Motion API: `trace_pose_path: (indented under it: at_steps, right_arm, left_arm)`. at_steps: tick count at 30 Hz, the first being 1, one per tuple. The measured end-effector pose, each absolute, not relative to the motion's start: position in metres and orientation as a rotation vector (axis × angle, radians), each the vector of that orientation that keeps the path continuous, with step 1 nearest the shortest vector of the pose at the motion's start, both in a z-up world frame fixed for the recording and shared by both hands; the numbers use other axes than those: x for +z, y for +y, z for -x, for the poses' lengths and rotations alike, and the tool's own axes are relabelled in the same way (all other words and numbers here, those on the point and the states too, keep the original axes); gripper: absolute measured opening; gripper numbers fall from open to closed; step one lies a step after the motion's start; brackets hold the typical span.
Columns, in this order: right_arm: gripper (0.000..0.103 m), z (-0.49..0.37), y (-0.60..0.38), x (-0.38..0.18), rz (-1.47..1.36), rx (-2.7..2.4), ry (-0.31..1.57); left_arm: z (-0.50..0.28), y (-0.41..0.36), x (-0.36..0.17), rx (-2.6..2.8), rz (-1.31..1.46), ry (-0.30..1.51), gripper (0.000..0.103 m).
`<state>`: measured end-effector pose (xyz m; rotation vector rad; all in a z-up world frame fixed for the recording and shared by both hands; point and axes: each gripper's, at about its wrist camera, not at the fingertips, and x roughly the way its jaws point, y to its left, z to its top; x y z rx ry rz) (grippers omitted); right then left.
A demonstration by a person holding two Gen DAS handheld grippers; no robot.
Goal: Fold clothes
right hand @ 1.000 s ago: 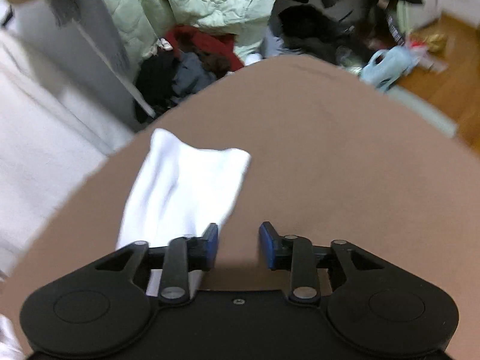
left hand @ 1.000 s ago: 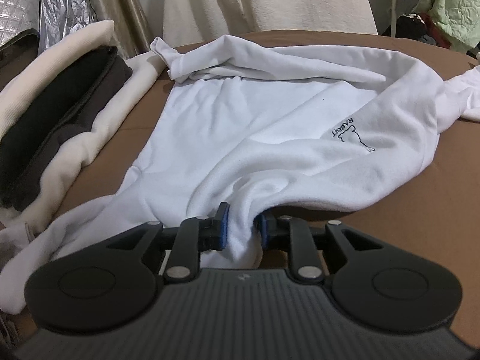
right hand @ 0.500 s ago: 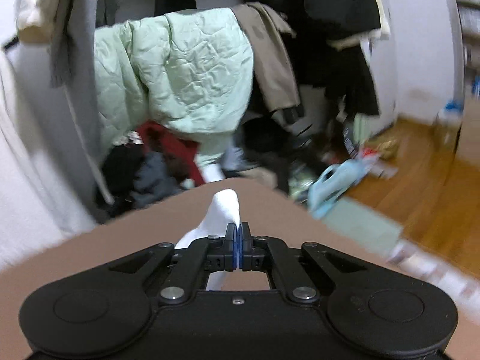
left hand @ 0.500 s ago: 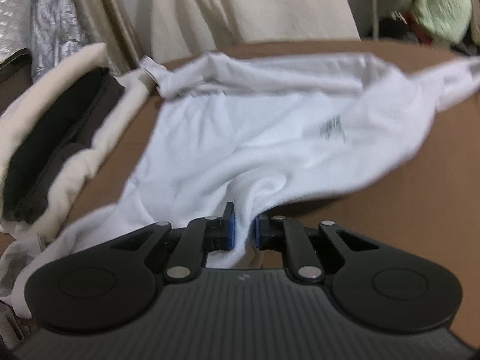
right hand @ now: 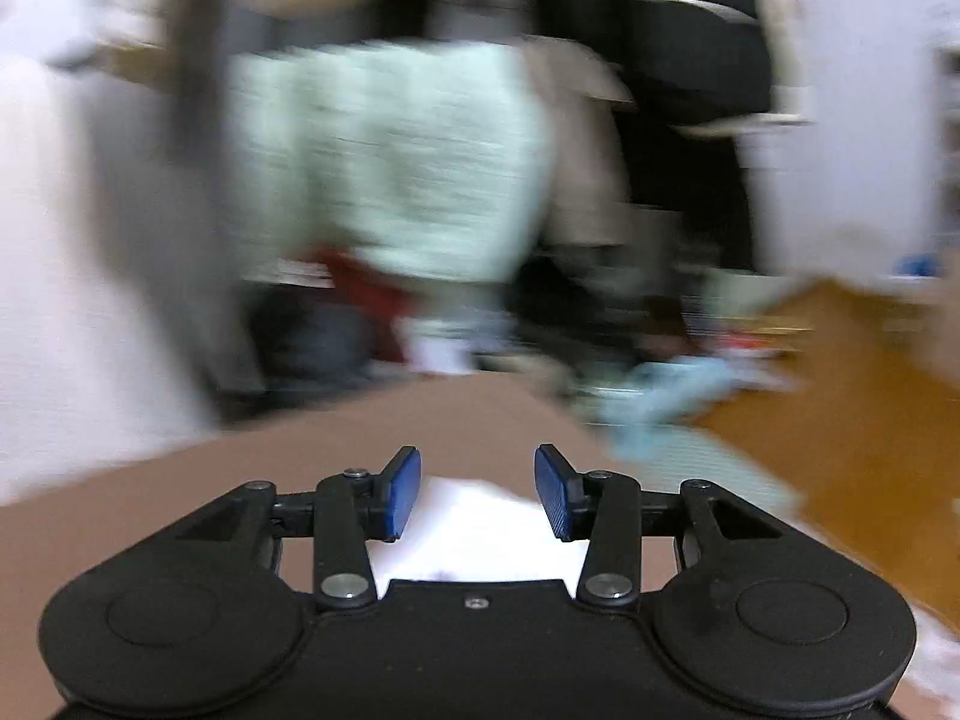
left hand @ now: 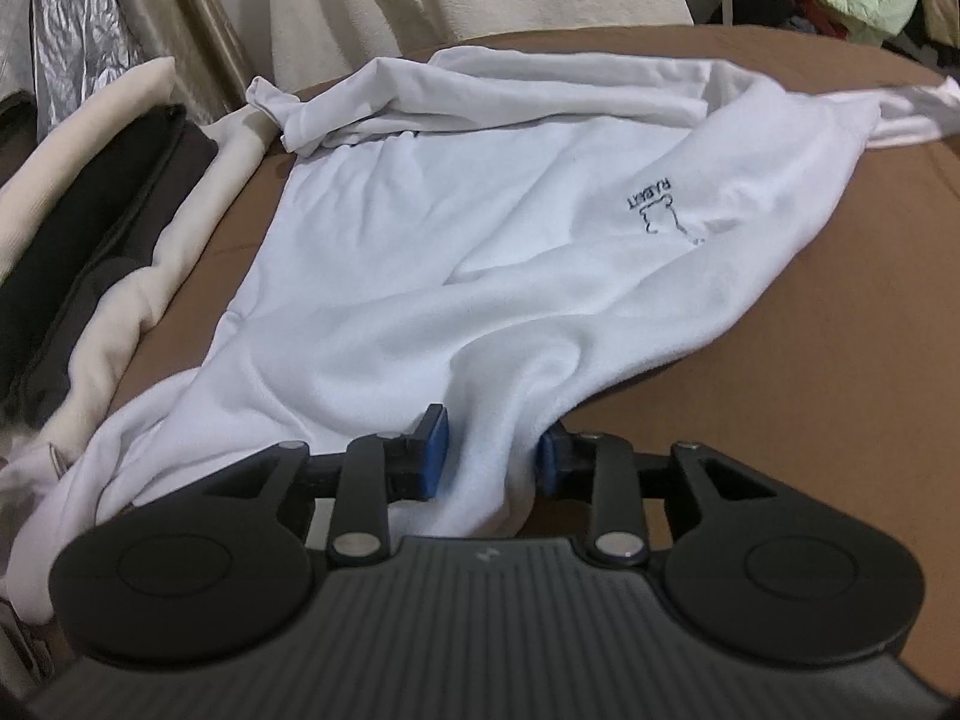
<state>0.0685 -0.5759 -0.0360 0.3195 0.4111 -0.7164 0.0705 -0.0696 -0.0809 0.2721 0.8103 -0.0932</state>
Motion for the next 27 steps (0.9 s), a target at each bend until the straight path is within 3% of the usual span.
trace_pose_path:
  at_steps: [3,7,12,15,18,21,23,24,27]
  right_arm:
    - [0.048,-0.073,-0.523,-0.019,-0.388,-0.415,0.466]
    - [0.048,-0.073,-0.427,-0.014,-0.364,-0.025,0.556]
    - [0.049,-0.057,-0.312,-0.037,-0.101,0.357,0.708]
    - [0.049,-0.042,-0.246,-0.055,0.083,0.587,0.793]
    - [0.049,-0.035,-0.208,-0.075,0.174,0.705,0.846]
    - [0.051,-0.043,-0.200,-0.082,0.205,0.683,0.823]
    - [0.051,-0.048,-0.199,-0.085,0.204,0.636,0.790]
    - [0.051,-0.051,-0.199,-0.086,0.204,0.613,0.774]
    - [0.051,-0.058,-0.198,-0.091,0.203,0.543,0.725]
  left_arm:
    - [-0.082,-0.068,-0.073,-0.131,-0.268,0.786,0.015]
    - [-0.109,-0.063,-0.050,-0.192,-0.332,0.709,0.014]
    - [-0.166,-0.022,-0.072,-0.231,-0.076,0.877,0.018]
    - [-0.165,0.003,-0.090,-0.235,0.138,0.860,0.018]
    - [-0.164,0.011,-0.081,-0.255,0.182,0.836,0.017]
    - [-0.158,0.021,-0.069,-0.211,0.238,0.737,0.025]
    - [-0.156,0.028,-0.067,-0.164,0.269,0.692,0.055]
    - [-0.157,0.027,-0.066,-0.143,0.237,0.687,0.060]
    - [-0.150,0.018,-0.062,-0.137,0.094,0.661,0.062]
